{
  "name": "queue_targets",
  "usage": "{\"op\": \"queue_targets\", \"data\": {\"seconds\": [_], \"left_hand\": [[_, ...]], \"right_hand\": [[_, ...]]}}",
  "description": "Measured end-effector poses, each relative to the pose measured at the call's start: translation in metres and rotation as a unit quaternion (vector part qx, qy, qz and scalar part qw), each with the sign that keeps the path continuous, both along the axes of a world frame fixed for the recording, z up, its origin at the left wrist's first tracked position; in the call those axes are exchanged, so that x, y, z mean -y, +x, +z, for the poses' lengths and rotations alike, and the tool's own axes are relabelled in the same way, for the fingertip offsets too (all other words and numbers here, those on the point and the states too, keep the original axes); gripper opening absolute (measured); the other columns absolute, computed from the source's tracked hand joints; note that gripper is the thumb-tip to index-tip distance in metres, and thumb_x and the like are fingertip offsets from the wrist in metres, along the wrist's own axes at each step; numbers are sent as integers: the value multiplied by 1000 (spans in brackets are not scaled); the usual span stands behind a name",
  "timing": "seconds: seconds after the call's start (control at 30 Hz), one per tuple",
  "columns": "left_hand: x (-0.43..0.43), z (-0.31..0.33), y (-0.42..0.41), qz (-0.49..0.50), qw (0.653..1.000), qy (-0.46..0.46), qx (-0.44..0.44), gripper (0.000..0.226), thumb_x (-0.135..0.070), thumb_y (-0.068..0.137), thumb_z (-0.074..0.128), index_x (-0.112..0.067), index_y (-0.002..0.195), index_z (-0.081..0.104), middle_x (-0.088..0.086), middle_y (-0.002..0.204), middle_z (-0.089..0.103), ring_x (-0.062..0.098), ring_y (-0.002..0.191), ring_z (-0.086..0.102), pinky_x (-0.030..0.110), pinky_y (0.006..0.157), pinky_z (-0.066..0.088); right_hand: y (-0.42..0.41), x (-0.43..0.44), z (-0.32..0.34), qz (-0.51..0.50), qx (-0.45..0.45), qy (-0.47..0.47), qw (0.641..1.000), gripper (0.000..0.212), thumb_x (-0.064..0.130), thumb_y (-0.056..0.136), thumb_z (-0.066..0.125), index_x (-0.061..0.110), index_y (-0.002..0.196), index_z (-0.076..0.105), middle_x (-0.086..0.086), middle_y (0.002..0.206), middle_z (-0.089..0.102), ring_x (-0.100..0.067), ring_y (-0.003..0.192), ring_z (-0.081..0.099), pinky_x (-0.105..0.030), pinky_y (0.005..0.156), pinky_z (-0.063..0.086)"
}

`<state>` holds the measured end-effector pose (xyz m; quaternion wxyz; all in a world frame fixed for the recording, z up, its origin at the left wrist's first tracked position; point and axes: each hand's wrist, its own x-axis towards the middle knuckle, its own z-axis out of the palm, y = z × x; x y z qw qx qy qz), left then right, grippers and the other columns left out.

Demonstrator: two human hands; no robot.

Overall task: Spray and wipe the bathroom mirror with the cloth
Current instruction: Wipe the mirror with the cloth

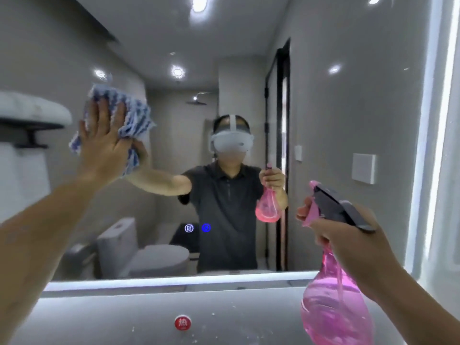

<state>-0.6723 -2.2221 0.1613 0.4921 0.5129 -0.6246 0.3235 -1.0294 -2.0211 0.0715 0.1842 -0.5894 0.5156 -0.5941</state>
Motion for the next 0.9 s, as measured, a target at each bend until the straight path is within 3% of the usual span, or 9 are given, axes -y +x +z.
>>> {"op": "queue_targets", "data": {"seconds": [0.07, 0.13, 0.2, 0.3, 0.4, 0.5, 0.63, 0.8, 0.9], "left_hand": [[3, -63, 17, 37, 999, -12, -35, 64, -22, 86, 40, -7, 147, 26, 28, 153, 16, 45, 141, 13, 60, 110, 15], [-1, -147, 27, 83, 994, 16, -67, 62, -20, 86, 45, 2, 142, 32, 35, 150, 19, 52, 138, 15, 58, 112, 11], [-12, -231, 22, 96, 994, 59, 9, 67, -24, 80, 41, 6, 140, 34, 39, 148, 19, 58, 131, 19, 65, 109, 14], [-22, -303, -3, 53, 979, 23, 196, 66, -25, 88, 29, -12, 150, 11, 22, 157, 3, 52, 133, 21, 62, 103, 21], [-32, -298, -45, -4, 953, 46, 301, 78, -20, 78, 39, -21, 151, 12, 8, 154, 22, 28, 146, 4, 50, 112, 11], [-38, -272, -102, -58, 898, 96, 426, 74, -22, 63, 49, -28, 137, 46, -2, 141, 52, 19, 138, 30, 44, 117, 2], [-39, -229, -202, -146, 855, 94, 489, 69, -26, 68, 56, -29, 137, 47, -7, 148, 42, 12, 139, 32, 41, 115, 9], [-40, -167, -316, -149, 846, 30, 511, 64, -44, 72, 64, -31, 134, 51, -6, 145, 46, 16, 135, 40, 42, 112, 5], [-45, -125, -371, -141, 840, 3, 524, 58, -38, 82, 53, -32, 139, 44, -3, 152, 34, 20, 141, 26, 46, 115, 4]], "right_hand": [[1, -5, -7, -20, 1, 7, 1000, 8, -15, 70, 48, -17, 77, 51, -41, 86, 58, -5, 37, 34, -10, 33, 30], [1, -8, -14, -48, -7, 13, 999, 9, -15, 68, 48, -17, 77, 51, -40, 89, 58, -24, 47, 48, -14, 37, 34], [-1, -13, -21, -61, -2, 18, 998, 12, -15, 66, 48, -16, 77, 53, -39, 91, 59, -40, 58, 49, -18, 40, 34], [-1, -18, -24, -44, 3, 27, 999, 17, -12, 67, 51, -1, 71, 63, -26, 76, 64, -4, 37, 38, -11, 34, 31], [-2, -20, -23, -30, 17, 26, 999, 19, -11, 68, 52, 3, 71, 65, -26, 73, 63, -3, 36, 37, -13, 36, 31], [-5, -22, -20, -34, 5, 22, 999, 10, -12, 68, 50, -11, 76, 56, -39, 86, 58, -18, 53, 42, -21, 42, 32], [-38, -33, -13, -81, 46, 3, 996, 16, -11, 67, 53, 1, 71, 62, -31, 85, 65, -35, 60, 53, -29, 51, 37], [-126, -62, -1, -142, 85, 10, 986, 14, -5, 73, 57, 5, 71, 66, -19, 73, 69, -14, 53, 48, -24, 49, 39], [-159, -71, -2, -135, 65, 22, 988, 10, -4, 74, 55, 0, 74, 64, -19, 65, 63, -10, 49, 48, -17, 46, 39]]}}
